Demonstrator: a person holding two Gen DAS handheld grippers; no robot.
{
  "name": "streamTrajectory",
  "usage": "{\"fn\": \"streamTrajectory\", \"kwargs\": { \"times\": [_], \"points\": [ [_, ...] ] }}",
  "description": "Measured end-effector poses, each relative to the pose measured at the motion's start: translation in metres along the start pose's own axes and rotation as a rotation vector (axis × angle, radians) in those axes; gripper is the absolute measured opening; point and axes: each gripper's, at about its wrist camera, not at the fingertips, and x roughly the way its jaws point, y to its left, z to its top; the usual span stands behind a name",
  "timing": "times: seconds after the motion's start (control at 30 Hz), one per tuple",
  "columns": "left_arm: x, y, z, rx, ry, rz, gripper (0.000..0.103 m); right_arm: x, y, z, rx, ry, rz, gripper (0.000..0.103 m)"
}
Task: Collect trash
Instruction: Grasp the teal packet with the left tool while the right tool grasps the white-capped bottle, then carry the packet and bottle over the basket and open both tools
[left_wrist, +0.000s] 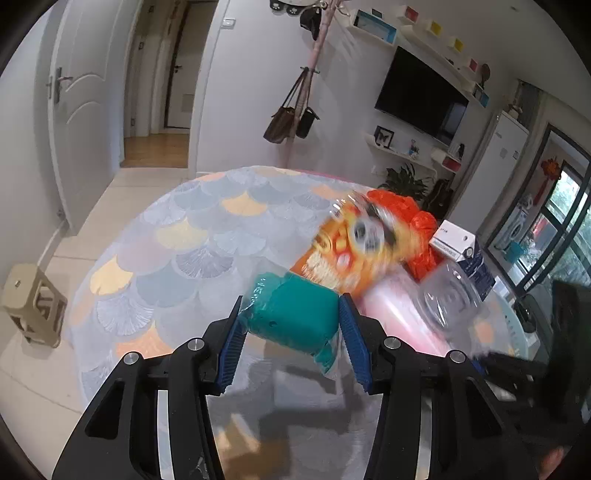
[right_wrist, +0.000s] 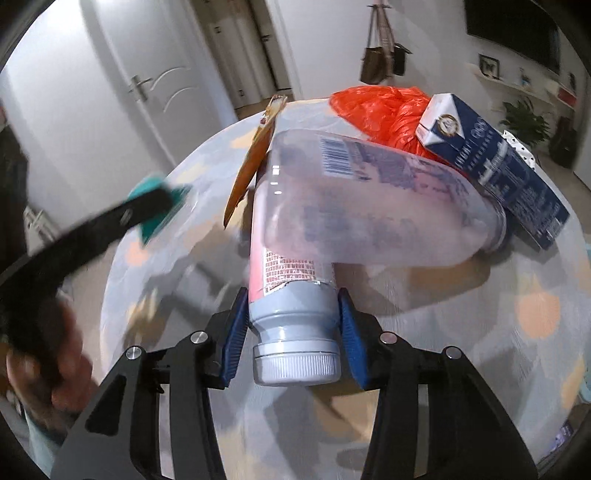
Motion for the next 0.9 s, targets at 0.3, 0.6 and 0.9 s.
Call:
{"fn": "streamTrajectory", "kwargs": {
  "times": [0.3,0.6,0.9],
  "points": [
    [-0.001,-0.025,0.004,0.01,-0.002,-0.001,0.047,-0.047,-0.006,-0.051,-0.072,-0.017,0.066,0.044],
    [-0.009,-0.065,0.004,0.069,-0.022,-0.016,0.048,-0.086,-0.033,-0.09,-0.059,-0.06,0.087,0.044],
    [-0.012,-0.099,0.001,0.119,-0.022,-0.076,0.048,-0.109,-0.074,-0.089,0.036,-0.105,0.072,0.044]
  ]
}}
